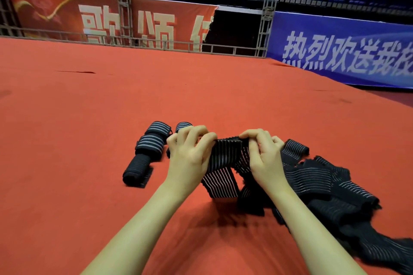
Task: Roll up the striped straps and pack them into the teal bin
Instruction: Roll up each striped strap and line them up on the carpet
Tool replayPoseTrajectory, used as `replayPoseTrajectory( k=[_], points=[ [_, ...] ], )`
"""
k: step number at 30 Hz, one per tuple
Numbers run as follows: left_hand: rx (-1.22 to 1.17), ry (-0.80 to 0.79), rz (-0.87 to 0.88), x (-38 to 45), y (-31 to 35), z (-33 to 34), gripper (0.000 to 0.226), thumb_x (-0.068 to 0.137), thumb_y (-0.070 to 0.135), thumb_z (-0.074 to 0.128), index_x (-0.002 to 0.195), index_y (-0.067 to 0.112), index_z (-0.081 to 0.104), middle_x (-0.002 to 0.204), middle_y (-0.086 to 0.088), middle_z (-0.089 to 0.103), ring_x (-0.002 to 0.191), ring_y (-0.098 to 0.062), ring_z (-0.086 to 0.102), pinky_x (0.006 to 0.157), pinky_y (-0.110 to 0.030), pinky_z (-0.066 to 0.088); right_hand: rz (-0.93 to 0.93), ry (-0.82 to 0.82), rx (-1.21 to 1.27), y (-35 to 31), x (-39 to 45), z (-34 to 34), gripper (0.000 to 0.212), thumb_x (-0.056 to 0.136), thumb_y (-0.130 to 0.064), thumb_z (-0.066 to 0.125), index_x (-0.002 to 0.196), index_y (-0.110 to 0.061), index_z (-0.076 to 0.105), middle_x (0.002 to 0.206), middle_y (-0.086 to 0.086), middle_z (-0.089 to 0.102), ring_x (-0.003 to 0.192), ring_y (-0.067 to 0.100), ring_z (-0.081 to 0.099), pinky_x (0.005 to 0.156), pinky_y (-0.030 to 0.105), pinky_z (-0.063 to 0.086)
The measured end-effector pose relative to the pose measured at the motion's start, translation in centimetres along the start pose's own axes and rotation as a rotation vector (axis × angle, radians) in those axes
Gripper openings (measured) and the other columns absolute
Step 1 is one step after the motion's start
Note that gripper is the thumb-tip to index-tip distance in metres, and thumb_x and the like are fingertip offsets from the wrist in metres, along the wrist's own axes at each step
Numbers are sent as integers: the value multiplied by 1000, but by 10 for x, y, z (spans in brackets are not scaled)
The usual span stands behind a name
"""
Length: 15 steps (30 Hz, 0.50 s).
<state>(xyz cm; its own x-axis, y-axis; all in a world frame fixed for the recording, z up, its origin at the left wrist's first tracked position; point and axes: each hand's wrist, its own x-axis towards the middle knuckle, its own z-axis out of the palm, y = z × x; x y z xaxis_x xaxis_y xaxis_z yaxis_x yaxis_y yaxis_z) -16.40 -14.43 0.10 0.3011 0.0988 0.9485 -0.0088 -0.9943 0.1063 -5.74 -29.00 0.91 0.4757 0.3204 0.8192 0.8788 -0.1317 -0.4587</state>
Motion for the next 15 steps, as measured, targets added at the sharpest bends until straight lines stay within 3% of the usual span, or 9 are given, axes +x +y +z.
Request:
replayPoseTrajectory(
  k=[2, 4, 5, 6, 7, 8, 10, 13, 15],
  points=[
    [14, -12, 49, -1, -5, -3, 13, 90, 18, 52, 102, 22, 54, 100, 2, 64, 91, -19, 49, 76, -31, 23, -12, -23, -7, 3, -3, 5, 28, 90, -7, 40, 93, -27, 59, 89, -23, 57, 91, -9, 48, 91, 20, 19],
    [80, -180, 23, -2, 10, 16, 18, 90, 11, 52, 106, 18, 55, 103, -1, 65, 88, -22, 55, 77, -28, 27, -36, -36, -43, 6, -5, 9, 22, 91, -20, 41, 93, -23, 63, 89, -20, 59, 87, -5, 48, 90, 20, 19],
    [106, -415, -148, -7, 25, 27, 20, 89, 7, 54, 106, 15, 56, 110, -4, 65, 89, -20, 58, 79, -26, 34, -46, -50, -66, 9, -7, 11, 21, 90, -26, 44, 94, -22, 64, 90, -17, 60, 86, -2, 48, 89, 22, 19],
    [126, -543, -325, -20, 32, 36, 20, 87, 5, 59, 104, 16, 57, 116, -6, 64, 90, -15, 57, 79, -23, 39, -42, -69, -90, 13, -9, 13, 20, 89, -30, 47, 96, -21, 63, 92, -16, 60, 87, 0, 48, 88, 23, 20],
    [63, -638, -368, -32, 28, 36, 20, 86, 7, 65, 101, 19, 59, 117, -7, 63, 88, -10, 53, 78, -20, 38, -32, -91, -108, 17, -13, 16, 18, 88, -29, 49, 98, -22, 63, 94, -14, 60, 90, 2, 49, 89, 23, 20],
    [21, -603, -267, -44, 13, 29, 19, 84, 9, 67, 98, 20, 61, 111, -4, 64, 87, -12, 48, 75, -25, 34, -19, -130, -110, 21, -18, 18, 16, 88, -23, 50, 100, -24, 61, 96, -13, 59, 93, 4, 50, 90, 22, 19],
    [4, -456, 38, -69, -24, 5, 15, 86, 14, 57, 99, 20, 59, 100, 3, 63, 87, -18, 45, 72, -28, 22, -9, -213, -111, 26, -35, 27, 35, 82, -5, 46, 99, -33, 57, 99, -9, 55, 97, 4, 48, 88, 25, 20],
    [-12, -423, 50, -87, -39, -22, 17, 87, 17, 46, 101, 23, 52, 101, 4, 65, 84, -17, 47, 70, -28, 22, -36, -300, -117, 25, -58, 39, 46, 76, -1, 37, 96, -34, 60, 100, -5, 47, 103, -13, 32, 75, 29, 17],
    [-35, -440, 38, -91, -34, -22, 18, 88, 13, 46, 101, 24, 51, 103, 4, 65, 85, -15, 51, 71, -28, 23, -40, -332, -106, 24, -63, 43, 45, 79, -9, 34, 98, -34, 66, 101, -4, 48, 104, -6, 38, 73, 30, 16]
  ],
)
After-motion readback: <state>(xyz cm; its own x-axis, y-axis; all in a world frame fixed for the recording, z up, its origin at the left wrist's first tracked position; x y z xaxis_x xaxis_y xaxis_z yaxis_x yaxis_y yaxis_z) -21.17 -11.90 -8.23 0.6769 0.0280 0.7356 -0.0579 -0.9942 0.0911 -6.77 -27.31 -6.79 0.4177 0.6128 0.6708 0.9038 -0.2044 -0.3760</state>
